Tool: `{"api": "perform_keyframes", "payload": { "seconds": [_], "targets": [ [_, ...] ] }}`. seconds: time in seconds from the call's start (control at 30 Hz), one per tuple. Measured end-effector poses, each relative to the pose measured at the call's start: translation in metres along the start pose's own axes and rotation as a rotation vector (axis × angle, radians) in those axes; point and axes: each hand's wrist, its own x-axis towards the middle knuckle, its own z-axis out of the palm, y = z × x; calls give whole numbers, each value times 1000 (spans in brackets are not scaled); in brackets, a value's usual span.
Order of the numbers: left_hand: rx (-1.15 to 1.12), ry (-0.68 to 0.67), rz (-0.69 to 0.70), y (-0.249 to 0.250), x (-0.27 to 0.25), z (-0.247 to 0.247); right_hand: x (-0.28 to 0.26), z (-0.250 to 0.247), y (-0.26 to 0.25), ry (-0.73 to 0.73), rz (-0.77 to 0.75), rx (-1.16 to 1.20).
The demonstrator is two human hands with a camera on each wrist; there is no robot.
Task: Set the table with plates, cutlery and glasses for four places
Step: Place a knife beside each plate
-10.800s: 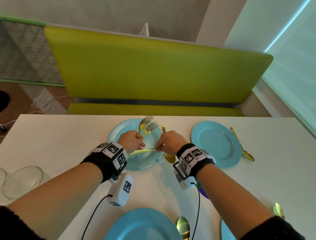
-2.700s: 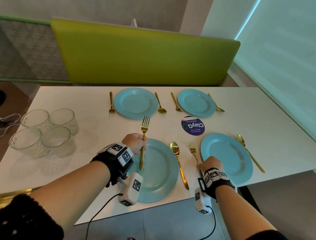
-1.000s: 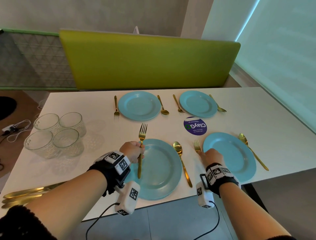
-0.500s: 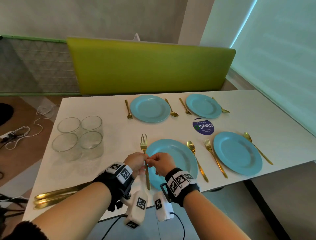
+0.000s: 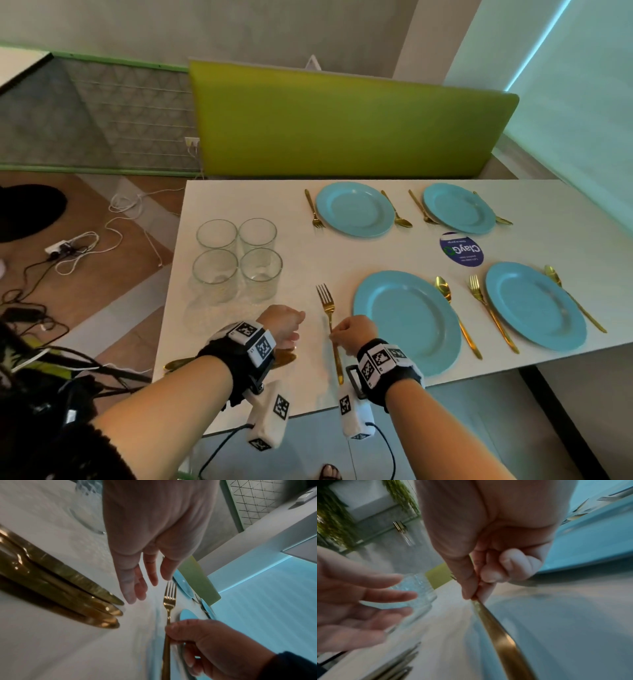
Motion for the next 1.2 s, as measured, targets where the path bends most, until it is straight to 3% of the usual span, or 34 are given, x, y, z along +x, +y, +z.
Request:
{"api": "perform_keyframes", "payload": {
  "seconds": [0.4, 0.7, 1.2],
  "targets": [
    [34, -10, -1, 1, 6, -22, 23, 6, 1, 126, 100, -314],
    [63, -5, 16, 1, 2, -20, 28, 4, 18, 172, 181, -267],
    [82, 25, 33, -11, -2, -21, 20, -8, 26, 218, 191, -297]
  ]
}}
